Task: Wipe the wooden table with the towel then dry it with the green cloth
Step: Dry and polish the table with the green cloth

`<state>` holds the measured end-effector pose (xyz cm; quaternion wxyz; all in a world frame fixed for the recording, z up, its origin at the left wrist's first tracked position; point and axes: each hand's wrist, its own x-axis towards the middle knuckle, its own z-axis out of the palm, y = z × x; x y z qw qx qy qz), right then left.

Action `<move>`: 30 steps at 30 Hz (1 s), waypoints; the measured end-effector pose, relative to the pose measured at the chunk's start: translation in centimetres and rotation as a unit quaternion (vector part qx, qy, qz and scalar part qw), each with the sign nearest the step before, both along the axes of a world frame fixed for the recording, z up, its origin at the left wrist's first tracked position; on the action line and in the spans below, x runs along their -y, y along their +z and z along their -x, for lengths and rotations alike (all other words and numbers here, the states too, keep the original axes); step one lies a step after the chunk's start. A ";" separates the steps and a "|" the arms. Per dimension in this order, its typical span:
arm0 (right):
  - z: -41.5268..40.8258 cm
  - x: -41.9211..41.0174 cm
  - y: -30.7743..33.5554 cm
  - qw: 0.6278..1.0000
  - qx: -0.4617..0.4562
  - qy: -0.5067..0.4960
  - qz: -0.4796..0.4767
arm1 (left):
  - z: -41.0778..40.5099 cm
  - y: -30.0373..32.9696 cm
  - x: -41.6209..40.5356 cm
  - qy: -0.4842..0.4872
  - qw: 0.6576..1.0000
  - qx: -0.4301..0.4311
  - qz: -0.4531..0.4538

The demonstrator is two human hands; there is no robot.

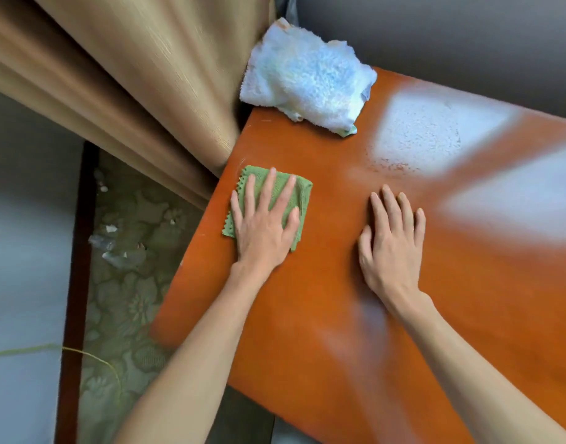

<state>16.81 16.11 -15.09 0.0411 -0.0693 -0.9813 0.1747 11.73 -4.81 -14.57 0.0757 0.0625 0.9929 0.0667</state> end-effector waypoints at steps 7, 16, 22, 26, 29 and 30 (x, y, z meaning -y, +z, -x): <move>0.1 0.7 -1.1 0.998 -0.018 -0.032 -0.060 | -4.0 0.0 7.9 0.178 0.984 0.012 0.007; 0.4 0.6 -0.8 0.997 -0.025 -0.038 -0.069 | 3.1 -0.2 1.3 -0.025 1.000 -0.001 -0.003; 0.5 0.6 -0.8 0.997 -0.030 -0.040 -0.065 | 13.2 0.2 1.8 -0.019 1.000 0.009 -0.010; 0.5 0.5 -0.7 0.997 -0.029 -0.042 -0.061 | 10.6 0.0 3.1 0.061 0.998 -0.008 -0.004; 0.5 0.6 -0.7 0.997 -0.035 -0.043 -0.055 | 6.3 0.1 3.2 0.106 0.994 -0.010 0.011; 0.6 0.5 -0.6 0.997 -0.036 -0.043 -0.054 | 5.3 0.2 2.6 0.096 0.995 -0.010 0.012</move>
